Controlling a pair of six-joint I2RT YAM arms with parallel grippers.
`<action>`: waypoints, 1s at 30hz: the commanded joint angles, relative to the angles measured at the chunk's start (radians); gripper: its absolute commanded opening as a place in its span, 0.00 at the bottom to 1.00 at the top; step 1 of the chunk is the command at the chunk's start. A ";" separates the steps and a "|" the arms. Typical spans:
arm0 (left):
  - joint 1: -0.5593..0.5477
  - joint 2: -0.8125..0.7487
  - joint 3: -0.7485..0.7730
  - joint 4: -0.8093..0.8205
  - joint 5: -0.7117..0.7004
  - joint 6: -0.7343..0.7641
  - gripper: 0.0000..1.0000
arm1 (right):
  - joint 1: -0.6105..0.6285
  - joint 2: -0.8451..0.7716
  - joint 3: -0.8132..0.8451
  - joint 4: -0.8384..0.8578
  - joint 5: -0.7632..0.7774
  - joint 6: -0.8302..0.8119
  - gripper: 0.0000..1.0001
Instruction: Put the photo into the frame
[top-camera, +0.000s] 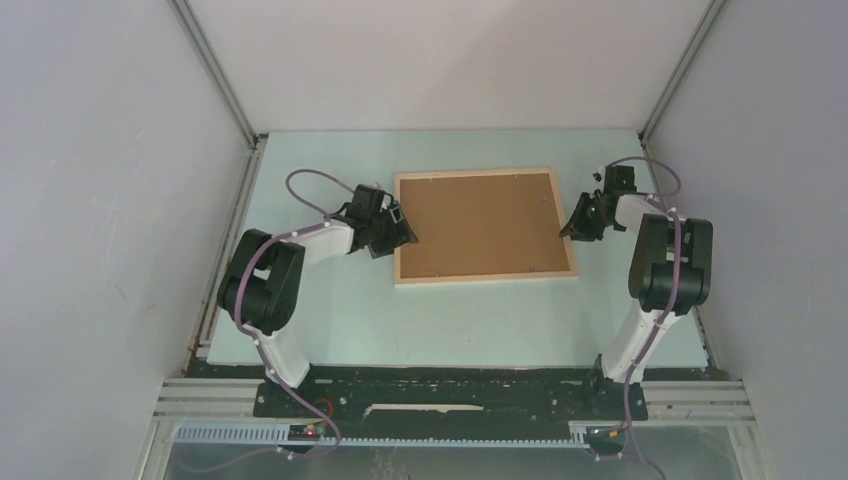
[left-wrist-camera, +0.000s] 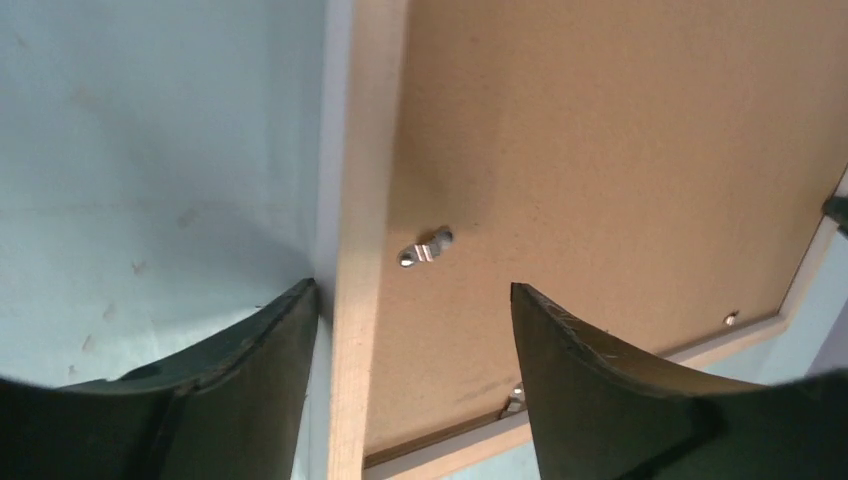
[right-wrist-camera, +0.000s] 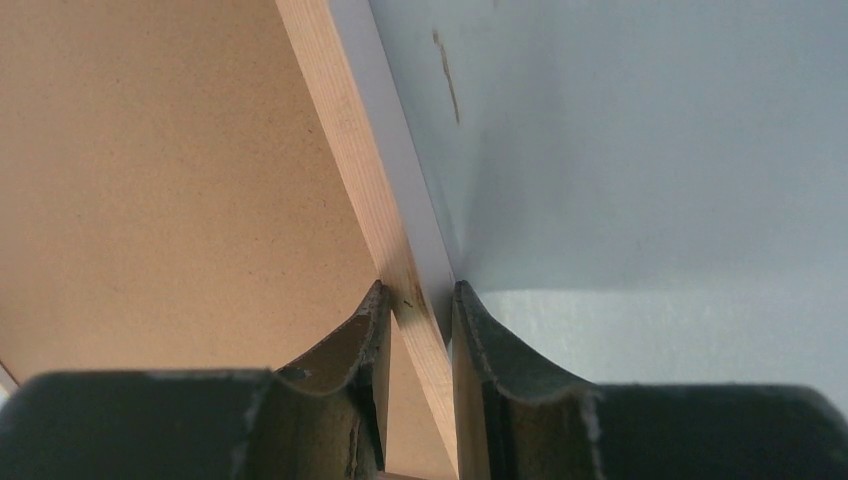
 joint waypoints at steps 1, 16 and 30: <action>-0.063 -0.113 -0.025 -0.090 0.020 0.039 0.88 | 0.022 -0.052 -0.088 -0.094 0.053 0.030 0.00; -0.108 0.051 0.235 -0.364 -0.257 0.164 0.86 | 0.014 -0.054 -0.081 -0.073 -0.003 0.014 0.00; -0.108 0.151 0.324 -0.413 -0.332 0.149 0.62 | 0.011 -0.056 -0.082 -0.068 -0.031 0.011 0.00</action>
